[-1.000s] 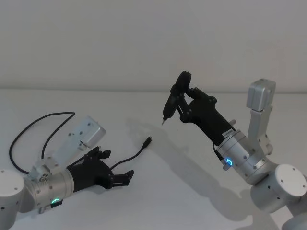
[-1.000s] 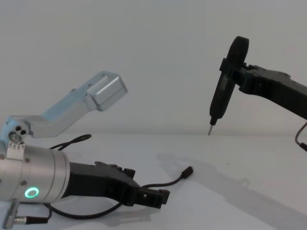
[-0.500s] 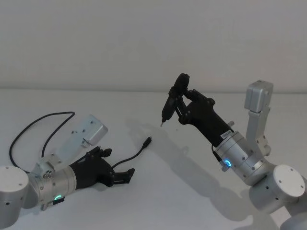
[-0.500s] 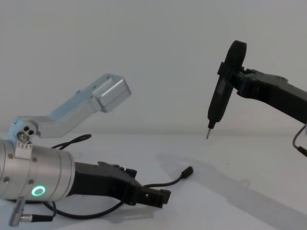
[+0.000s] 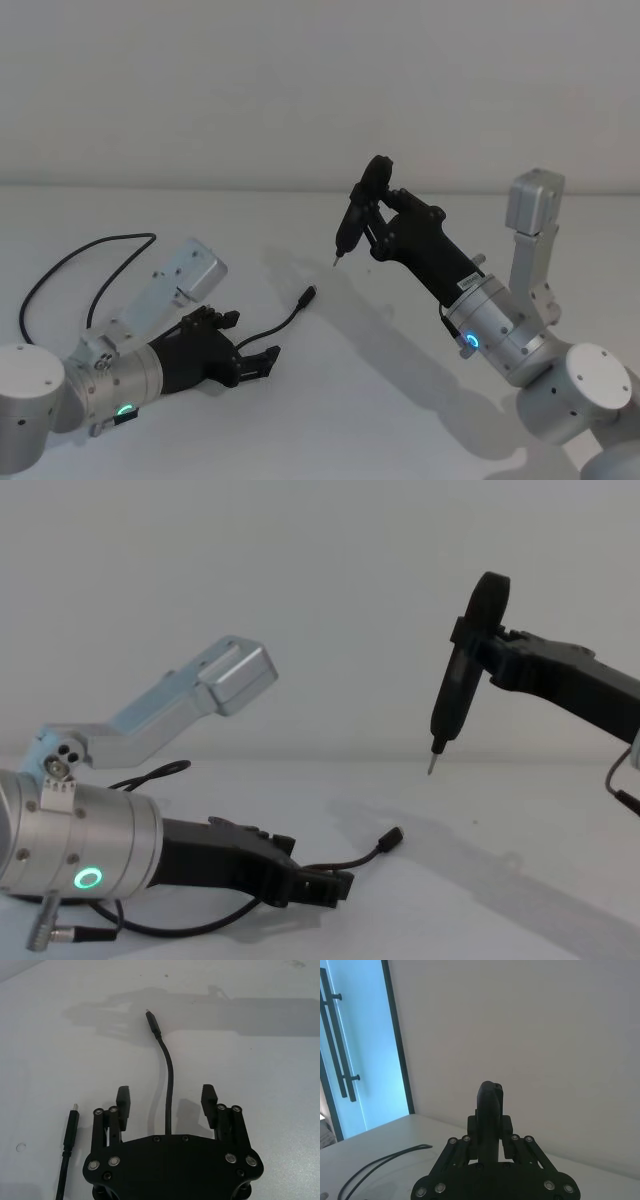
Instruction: Pick up the data cable with the one hand.
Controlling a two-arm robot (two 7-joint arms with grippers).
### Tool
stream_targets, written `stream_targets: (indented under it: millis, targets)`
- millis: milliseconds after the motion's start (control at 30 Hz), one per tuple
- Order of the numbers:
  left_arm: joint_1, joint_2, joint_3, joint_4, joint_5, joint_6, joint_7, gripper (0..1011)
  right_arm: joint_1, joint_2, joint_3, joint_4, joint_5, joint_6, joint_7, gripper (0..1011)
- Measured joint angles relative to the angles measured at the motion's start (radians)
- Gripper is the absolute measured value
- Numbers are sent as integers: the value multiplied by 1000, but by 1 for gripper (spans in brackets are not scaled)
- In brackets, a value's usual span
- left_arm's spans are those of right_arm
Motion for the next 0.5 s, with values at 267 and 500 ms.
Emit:
stream_targets:
  millis: [267,500]
  targets:
    - [-2,-3,1,4,2,-1,-1,611,18,-7,-6,33,-3,-2,7,275]
    - [-3,-4,1,6,2,-2,-1,396,35,-15,-11,68,-8,-6,14,275]
